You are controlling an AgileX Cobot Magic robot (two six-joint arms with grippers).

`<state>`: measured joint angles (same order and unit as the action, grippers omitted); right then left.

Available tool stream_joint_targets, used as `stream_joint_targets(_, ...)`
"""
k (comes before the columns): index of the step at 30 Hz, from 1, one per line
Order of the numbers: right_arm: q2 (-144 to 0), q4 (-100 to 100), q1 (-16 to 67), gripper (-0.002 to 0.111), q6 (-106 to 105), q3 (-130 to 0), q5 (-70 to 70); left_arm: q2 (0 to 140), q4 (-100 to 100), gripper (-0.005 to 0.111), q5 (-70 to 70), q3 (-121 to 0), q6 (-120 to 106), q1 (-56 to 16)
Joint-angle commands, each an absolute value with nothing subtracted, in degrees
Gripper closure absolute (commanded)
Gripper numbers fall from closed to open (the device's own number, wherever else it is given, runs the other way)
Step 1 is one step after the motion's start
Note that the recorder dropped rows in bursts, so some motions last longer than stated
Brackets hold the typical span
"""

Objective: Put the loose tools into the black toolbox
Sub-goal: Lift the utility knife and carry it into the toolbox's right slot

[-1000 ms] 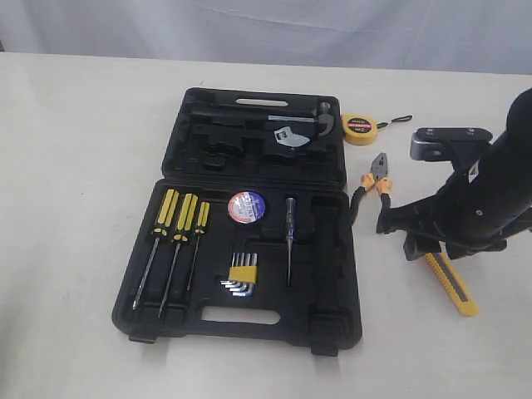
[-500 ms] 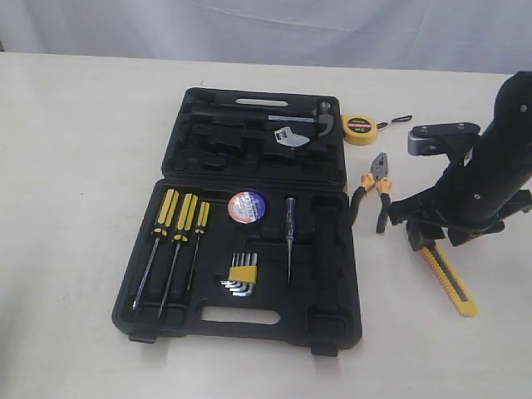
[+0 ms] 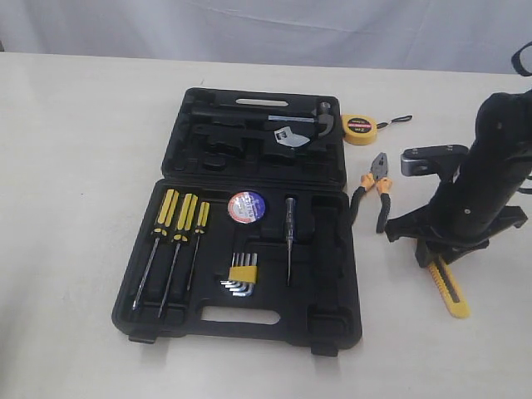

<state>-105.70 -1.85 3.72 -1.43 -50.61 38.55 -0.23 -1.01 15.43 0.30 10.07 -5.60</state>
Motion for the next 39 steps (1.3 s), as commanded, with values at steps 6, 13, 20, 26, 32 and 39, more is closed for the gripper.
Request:
stream_joint_targets(6, -105.53, -1.98, 3.47, 0.109, -1.73, -54.60, 45.49, 0.00, -0.81, 0.107, 15.48, 0.00, 10.05, -5.93)
stream_joint_targets(13, -96.66, -13.14, 3.61, 0.109, 1.56, -58.18, 54.94, 0.00, -0.81, 0.107, 15.48, 0.00, 10.05, -5.93)
stream_joint_targets(20, -85.35, -16.24, 12.45, 0.109, 9.43, -57.88, 59.43, 0.00, -0.81, 0.107, 15.48, 0.00, 10.05, -5.93)
stream_joint_targets(26, -87.89, -10.02, 24.58, 0.109, 26.42, -57.88, 50.61, 0.00, -0.81, 0.107, 15.48, 0.00, 10.05, -5.93)
stream_joint_targets(32, -97.16, 0.67, 28.26, 0.109, 39.96, -57.88, 43.90, 0.00, -0.81, 0.107, 15.48, 0.00, 10.05, -5.93)
stream_joint_targets(39, -102.02, 2.99, 28.26, 0.109, 42.42, -57.88, 38.07, 0.00, -0.81, 0.107, 15.48, 0.00, 10.05, -5.93)
